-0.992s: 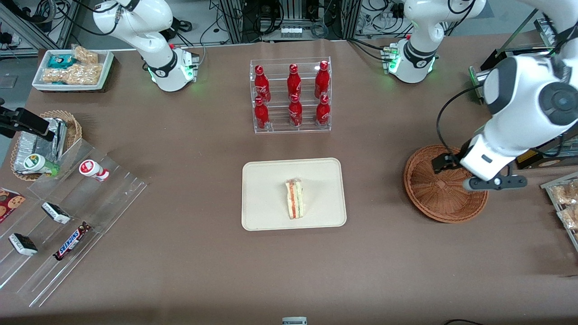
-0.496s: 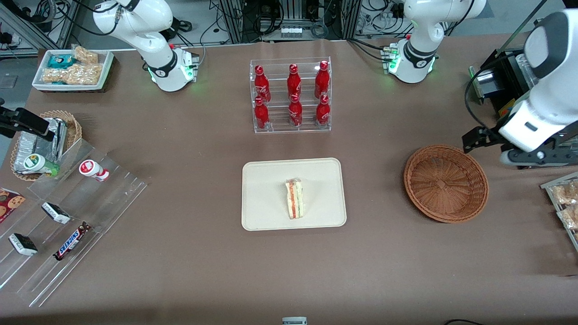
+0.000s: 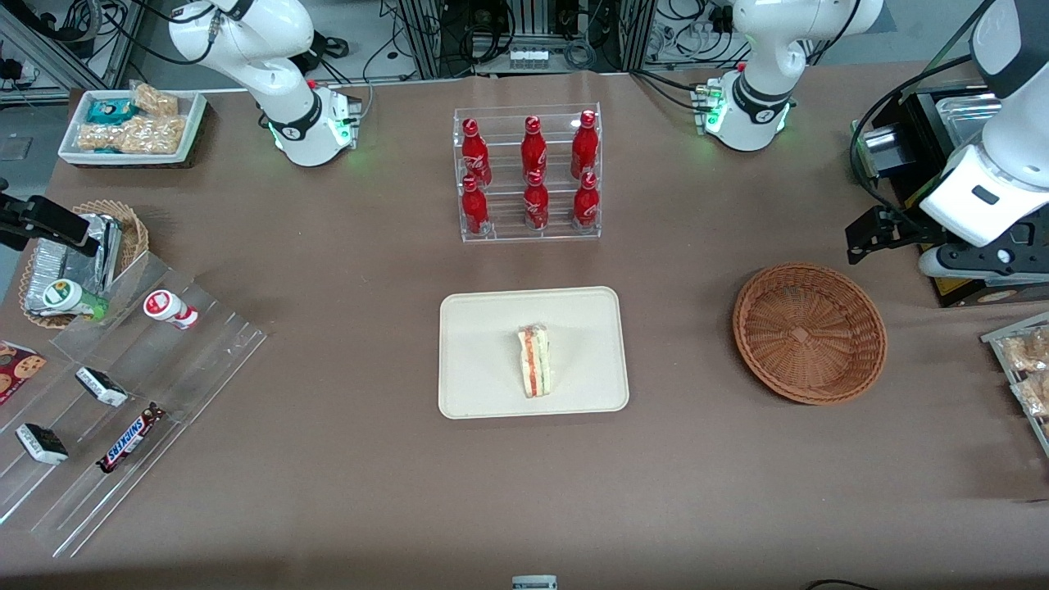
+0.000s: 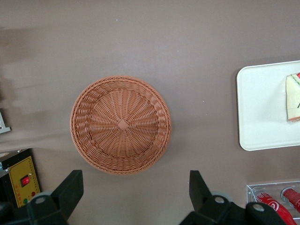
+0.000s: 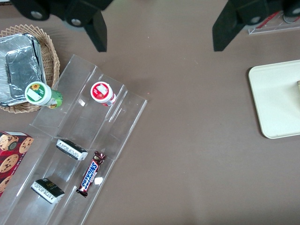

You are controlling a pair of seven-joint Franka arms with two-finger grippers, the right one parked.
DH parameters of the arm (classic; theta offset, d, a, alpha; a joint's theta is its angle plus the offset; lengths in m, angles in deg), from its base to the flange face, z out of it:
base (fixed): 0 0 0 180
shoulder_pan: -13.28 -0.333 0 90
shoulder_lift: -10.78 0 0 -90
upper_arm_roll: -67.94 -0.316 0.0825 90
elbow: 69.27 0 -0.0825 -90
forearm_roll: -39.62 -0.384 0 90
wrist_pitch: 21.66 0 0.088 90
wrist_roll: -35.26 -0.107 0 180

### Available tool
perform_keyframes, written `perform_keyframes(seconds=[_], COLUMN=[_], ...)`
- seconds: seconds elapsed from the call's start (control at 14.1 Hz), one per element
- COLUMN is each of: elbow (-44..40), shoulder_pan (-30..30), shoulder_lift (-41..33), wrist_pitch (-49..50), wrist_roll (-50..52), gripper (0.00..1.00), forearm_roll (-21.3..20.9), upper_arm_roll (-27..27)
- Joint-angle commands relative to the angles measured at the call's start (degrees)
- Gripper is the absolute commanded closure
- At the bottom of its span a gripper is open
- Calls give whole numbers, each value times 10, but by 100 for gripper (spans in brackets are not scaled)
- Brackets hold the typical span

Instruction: Place sandwich from basket to tray

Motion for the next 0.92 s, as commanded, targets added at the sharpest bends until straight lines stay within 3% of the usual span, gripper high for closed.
perform_keyframes(seconds=[0.0, 0.28, 0.85], elbow=[-17, -19, -20], shoulder_pan=[6, 6, 6], shoulder_lift=[7, 4, 2], wrist_pitch=[17, 27, 61], wrist_roll=[1, 4, 1], gripper=[0, 0, 0], forearm_roll=[5, 51, 45], upper_arm_roll=[-4, -5, -4])
